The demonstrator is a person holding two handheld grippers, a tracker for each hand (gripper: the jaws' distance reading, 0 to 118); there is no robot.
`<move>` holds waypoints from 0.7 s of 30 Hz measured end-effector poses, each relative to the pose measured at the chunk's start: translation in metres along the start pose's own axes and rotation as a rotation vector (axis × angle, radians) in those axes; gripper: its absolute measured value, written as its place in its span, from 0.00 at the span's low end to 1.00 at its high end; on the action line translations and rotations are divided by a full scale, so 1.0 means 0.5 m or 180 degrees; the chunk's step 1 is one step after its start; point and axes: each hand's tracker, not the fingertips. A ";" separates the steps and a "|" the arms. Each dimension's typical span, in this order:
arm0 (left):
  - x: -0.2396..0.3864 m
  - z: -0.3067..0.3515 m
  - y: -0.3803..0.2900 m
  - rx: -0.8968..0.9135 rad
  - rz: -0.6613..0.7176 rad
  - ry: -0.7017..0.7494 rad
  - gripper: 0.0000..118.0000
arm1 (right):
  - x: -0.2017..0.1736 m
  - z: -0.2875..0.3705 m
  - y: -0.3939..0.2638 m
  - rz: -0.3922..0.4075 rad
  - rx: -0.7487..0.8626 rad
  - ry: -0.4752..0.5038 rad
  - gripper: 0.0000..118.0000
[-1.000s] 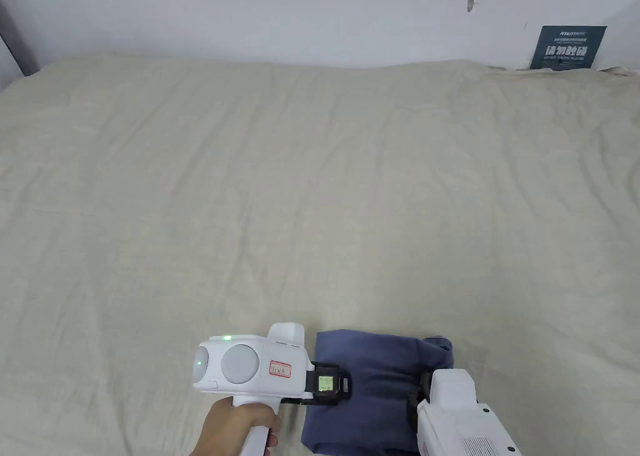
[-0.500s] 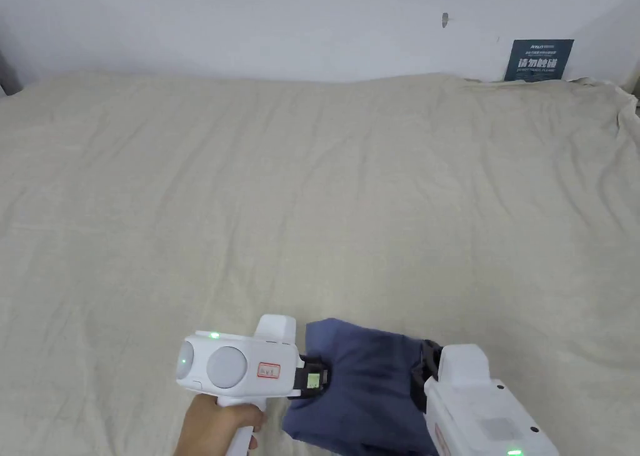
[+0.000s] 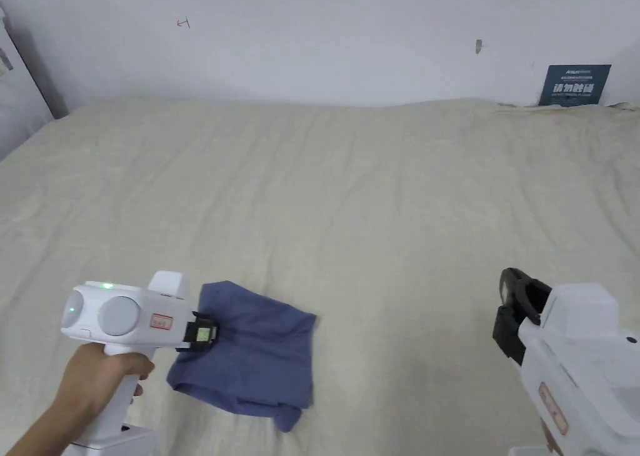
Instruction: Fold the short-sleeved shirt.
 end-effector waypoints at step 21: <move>-0.364 -0.047 -0.023 -0.0322 0.0561 0.1062 0.17 | -0.043 -0.034 0.024 0.0051 -0.0084 -0.0177 0.00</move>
